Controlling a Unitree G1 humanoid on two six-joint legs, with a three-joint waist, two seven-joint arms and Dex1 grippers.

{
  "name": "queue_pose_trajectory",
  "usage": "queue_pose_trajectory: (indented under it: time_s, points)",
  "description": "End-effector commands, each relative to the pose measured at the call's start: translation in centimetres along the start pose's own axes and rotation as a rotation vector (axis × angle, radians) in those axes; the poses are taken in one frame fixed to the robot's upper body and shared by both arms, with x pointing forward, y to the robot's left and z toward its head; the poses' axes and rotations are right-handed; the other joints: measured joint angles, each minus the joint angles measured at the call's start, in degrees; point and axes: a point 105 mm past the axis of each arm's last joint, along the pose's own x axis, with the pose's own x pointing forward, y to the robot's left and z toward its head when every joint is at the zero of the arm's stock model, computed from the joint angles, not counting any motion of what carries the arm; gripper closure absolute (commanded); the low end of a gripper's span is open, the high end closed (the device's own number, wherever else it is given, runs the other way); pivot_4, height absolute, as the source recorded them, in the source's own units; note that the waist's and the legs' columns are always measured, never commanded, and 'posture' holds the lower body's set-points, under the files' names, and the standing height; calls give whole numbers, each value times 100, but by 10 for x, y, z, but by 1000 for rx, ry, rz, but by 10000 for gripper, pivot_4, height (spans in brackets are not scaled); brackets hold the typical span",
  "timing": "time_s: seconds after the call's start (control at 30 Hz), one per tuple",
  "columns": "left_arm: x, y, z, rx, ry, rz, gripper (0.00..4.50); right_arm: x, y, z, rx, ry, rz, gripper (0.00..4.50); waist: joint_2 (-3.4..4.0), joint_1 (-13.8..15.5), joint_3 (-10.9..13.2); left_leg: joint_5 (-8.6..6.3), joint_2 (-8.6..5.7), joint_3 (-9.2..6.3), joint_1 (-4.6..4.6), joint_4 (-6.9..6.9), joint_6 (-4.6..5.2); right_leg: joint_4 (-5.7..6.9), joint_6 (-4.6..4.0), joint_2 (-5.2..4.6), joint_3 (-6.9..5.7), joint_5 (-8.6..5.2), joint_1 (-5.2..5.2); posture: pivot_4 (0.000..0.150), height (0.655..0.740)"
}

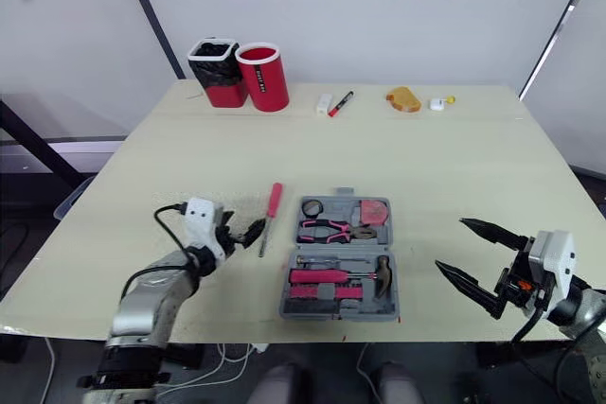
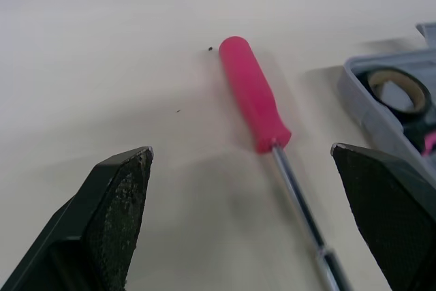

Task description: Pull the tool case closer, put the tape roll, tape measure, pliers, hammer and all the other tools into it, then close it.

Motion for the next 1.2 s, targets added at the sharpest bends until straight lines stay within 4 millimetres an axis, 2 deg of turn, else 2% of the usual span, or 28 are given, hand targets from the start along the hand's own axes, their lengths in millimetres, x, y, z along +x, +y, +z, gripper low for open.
queue_pose_trajectory:
  time_s: [0.03,0.23,0.37,0.4,0.43,0.5,0.67,0.7,0.83,1.03,1.2]
  points:
    - [15,-3,6,35,4,39,356,10,4,13,-28,-33,38,0,-1,2,1,0,-1,0,0,0,0,0,0,0,0,0,0,1500,7400]
    - [37,-16,-1,53,53,34,356,12,4,12,-30,-33,52,0,-2,9,1,0,-3,0,-3,1,0,-1,1,1,-1,0,0,1500,7400]
    - [45,-16,-5,54,73,63,356,13,5,12,-32,-35,61,0,-3,9,1,0,-3,-2,-3,1,0,0,1,1,-2,0,0,1500,7400]
    - [46,-15,-6,56,78,72,5317,14,5,12,-32,-35,62,0,-2,9,1,0,-3,-3,-2,1,0,0,1,1,-3,0,0,1500,7400]
    - [47,-14,-7,59,80,76,8116,14,5,12,-32,-35,62,0,-2,9,1,0,-3,-3,-1,1,0,1,1,1,-2,0,0,1500,7400]
    - [48,-13,-7,63,80,82,18732,14,5,12,-31,-34,62,0,-2,9,1,0,-3,-2,-1,1,0,1,1,1,-2,0,0,1500,7400]
    - [47,-9,-9,70,82,93,38885,14,7,10,-26,-31,62,0,-2,25,1,0,-4,-1,-2,1,0,0,1,0,-2,0,1,1500,7400]
    - [45,-7,-9,73,82,97,40642,13,7,10,-22,-31,64,0,-2,25,1,0,-4,-2,-2,1,0,0,1,0,-2,0,1,1500,7400]
    - [29,0,-10,89,80,102,40640,14,9,9,-10,-34,80,0,-2,-23,1,0,-2,-1,-1,0,0,0,1,0,-1,0,0,1500,7400]
    - [-15,7,-18,80,118,134,40640,10,12,4,-8,-9,115,0,-1,-44,1,0,4,-8,4,-4,0,0,0,2,5,0,-1,1500,7400]
    - [-55,-1,-29,29,150,170,40640,10,13,3,-9,-8,149,0,-2,-40,2,0,6,-13,7,-3,0,-1,-1,-3,9,-1,0,1500,7400]
